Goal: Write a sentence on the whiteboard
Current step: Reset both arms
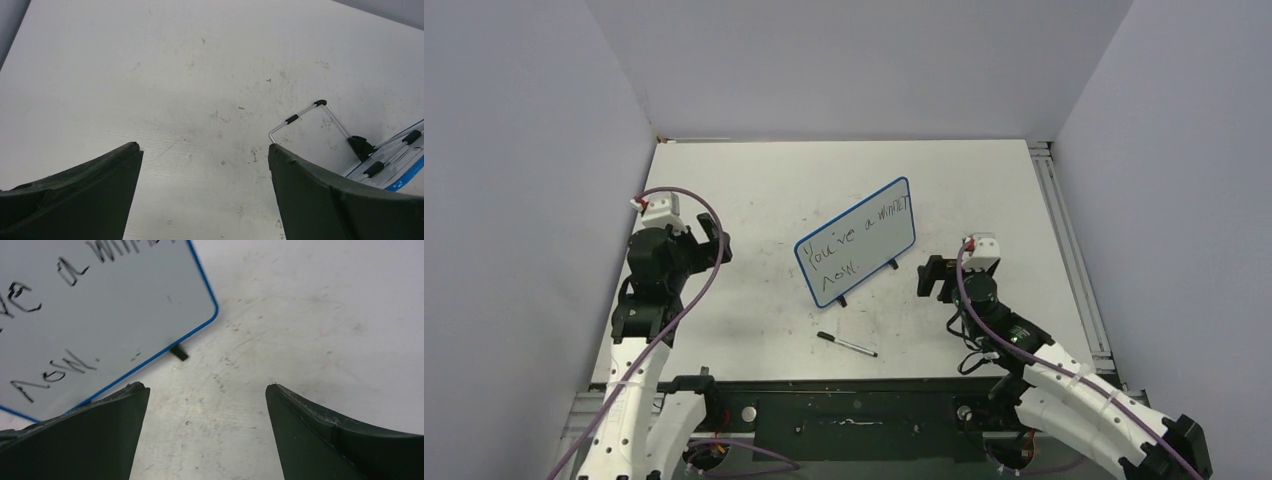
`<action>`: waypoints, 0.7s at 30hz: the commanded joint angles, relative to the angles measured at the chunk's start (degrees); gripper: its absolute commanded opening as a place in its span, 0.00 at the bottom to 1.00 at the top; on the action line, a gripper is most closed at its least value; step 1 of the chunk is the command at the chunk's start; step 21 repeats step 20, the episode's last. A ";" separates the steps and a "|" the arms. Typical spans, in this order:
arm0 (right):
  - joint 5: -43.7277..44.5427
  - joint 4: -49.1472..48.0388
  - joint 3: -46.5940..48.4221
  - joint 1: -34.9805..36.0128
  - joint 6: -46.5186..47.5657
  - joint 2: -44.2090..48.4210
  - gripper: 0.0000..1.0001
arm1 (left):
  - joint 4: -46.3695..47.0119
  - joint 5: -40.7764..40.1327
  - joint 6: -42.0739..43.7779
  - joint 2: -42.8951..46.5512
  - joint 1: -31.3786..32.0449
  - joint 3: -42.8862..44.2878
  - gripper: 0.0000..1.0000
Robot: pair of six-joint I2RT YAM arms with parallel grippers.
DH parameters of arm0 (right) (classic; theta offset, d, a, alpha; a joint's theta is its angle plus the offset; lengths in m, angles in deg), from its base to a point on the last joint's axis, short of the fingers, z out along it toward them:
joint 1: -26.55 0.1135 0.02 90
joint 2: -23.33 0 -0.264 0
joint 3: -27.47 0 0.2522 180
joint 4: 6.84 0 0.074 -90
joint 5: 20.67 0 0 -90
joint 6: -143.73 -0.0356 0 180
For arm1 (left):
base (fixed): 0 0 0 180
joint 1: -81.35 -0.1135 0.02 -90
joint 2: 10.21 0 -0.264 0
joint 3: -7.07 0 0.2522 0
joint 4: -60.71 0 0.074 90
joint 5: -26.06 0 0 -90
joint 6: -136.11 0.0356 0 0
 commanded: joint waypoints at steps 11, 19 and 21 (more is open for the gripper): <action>9.66 1.31 5.01 -4.69 11.80 11.30 0.90 | 7.41 -1.81 0.39 10.78 -0.34 -2.46 0.96; 9.04 1.76 6.20 -4.65 12.02 10.39 0.90 | 7.34 -1.19 0.53 11.24 -0.36 -2.36 0.96; 9.01 1.83 6.27 -4.65 12.07 10.45 0.90 | 7.36 -1.20 0.45 11.21 -0.32 -2.30 0.96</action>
